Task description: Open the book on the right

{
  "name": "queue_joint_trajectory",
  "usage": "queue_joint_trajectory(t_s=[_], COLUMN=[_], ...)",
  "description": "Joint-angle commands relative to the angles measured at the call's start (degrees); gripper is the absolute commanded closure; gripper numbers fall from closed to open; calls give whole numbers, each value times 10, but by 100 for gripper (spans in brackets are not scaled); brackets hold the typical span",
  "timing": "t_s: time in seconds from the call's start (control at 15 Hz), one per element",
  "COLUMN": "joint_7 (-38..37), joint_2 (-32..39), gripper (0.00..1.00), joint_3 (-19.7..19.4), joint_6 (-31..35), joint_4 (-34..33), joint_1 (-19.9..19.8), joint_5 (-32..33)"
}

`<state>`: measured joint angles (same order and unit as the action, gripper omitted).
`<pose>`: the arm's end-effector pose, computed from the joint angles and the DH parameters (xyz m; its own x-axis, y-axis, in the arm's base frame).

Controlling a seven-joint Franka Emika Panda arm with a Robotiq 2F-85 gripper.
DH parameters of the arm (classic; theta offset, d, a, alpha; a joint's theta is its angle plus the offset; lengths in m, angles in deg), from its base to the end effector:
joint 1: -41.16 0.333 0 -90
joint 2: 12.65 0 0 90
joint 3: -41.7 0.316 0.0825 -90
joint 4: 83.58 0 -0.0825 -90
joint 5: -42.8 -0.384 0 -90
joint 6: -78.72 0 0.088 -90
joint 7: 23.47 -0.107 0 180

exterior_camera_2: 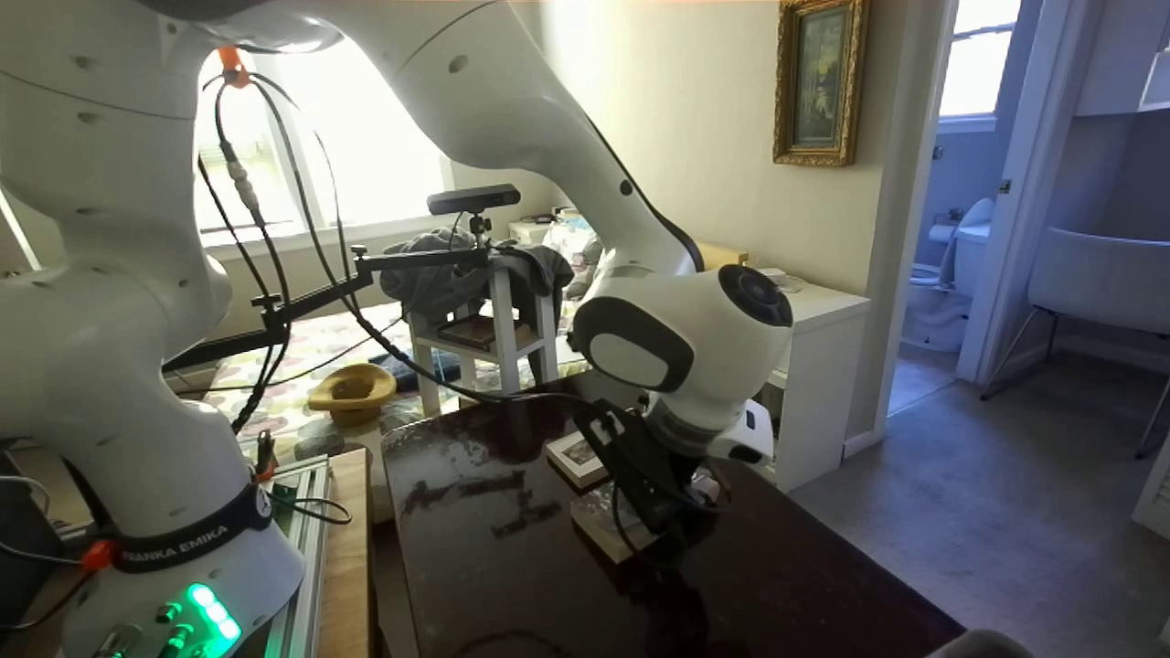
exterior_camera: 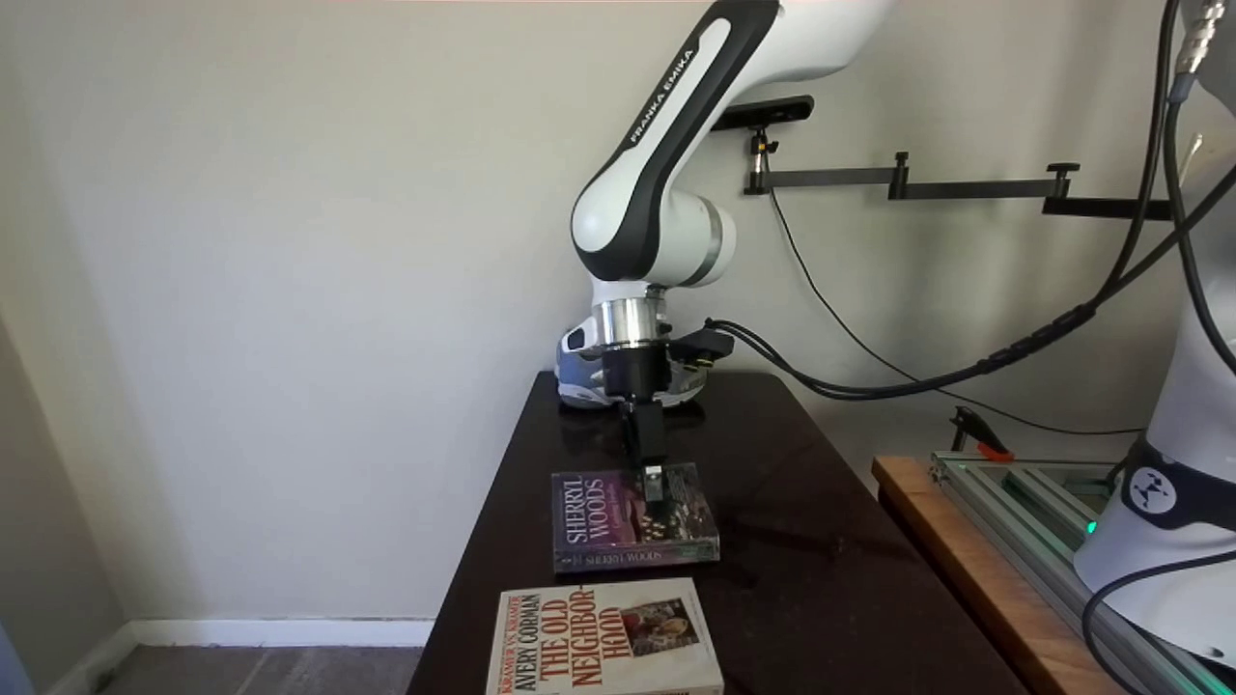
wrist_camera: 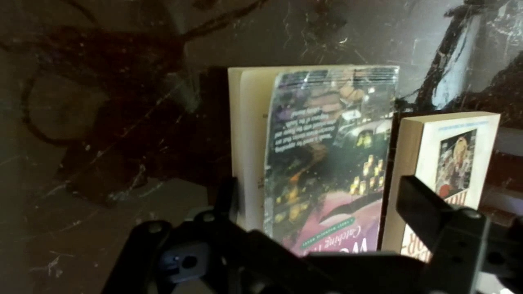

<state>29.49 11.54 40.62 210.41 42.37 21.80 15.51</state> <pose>0.4897 -0.1725 0.1673 0.9798 0.1971 -0.0346 0.1655 -0.8953 -0.4135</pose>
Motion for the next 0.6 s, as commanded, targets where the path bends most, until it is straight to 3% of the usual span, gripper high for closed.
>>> queue_joint_trajectory(t_s=[0.0,0.53], joint_7=[25,46], joint_2=[-11,-10], gripper=[0,0], joint_3=[19,9], joint_6=[-41,-148], joint_4=[-10,-34], joint_1=[-16,-12], joint_5=[-39,-91])
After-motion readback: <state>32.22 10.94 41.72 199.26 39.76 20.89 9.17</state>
